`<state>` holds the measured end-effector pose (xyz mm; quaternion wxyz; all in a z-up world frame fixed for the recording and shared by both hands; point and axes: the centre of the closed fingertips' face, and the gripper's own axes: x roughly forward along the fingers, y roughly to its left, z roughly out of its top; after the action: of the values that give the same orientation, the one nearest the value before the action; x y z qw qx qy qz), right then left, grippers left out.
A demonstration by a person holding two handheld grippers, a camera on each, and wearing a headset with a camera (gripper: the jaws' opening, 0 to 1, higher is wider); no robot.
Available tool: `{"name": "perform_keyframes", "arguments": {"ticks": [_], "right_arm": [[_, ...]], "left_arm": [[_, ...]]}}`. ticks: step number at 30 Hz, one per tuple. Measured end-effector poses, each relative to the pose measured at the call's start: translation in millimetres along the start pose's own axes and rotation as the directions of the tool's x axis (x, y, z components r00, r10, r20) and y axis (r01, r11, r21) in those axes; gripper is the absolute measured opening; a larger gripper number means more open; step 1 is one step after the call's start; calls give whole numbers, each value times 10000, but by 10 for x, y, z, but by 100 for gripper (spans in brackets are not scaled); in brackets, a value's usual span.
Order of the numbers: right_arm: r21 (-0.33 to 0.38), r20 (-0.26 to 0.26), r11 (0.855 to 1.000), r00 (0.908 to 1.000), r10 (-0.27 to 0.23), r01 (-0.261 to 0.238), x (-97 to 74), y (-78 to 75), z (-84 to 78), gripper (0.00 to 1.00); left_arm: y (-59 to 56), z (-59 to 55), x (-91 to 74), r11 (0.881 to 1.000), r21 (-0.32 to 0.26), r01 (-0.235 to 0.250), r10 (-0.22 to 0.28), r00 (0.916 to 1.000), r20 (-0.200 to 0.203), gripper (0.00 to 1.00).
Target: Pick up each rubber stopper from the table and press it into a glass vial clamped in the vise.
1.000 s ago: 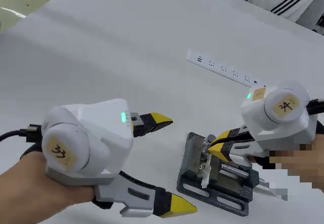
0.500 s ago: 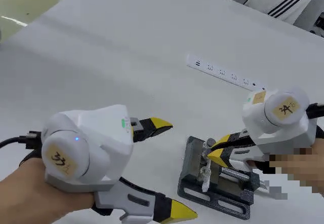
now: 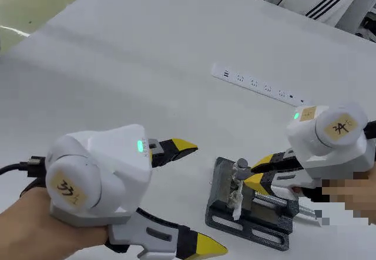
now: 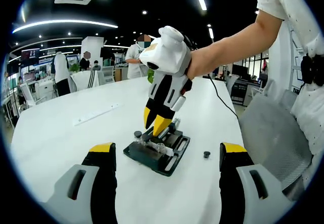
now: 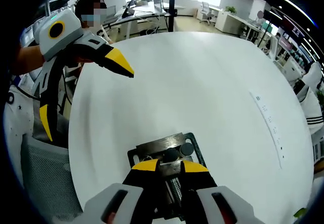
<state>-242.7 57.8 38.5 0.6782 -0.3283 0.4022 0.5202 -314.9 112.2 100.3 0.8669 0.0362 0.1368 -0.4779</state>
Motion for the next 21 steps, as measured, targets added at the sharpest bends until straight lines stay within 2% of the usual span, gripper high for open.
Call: {"name": "perform_keyframes", "arguments": {"ticks": [11,21], "right_arm": [[283,691,9993,9973,-256,237,-164,5,-27,18],[682,1108,9970,9929,-443,369,-320,51,-172,25]], "left_arm": [[-84,-52,11,9995,270,137,-126,9991,-393,81],[-192,-109,18,9983,475,339,-299,9962,-813,78]]}}
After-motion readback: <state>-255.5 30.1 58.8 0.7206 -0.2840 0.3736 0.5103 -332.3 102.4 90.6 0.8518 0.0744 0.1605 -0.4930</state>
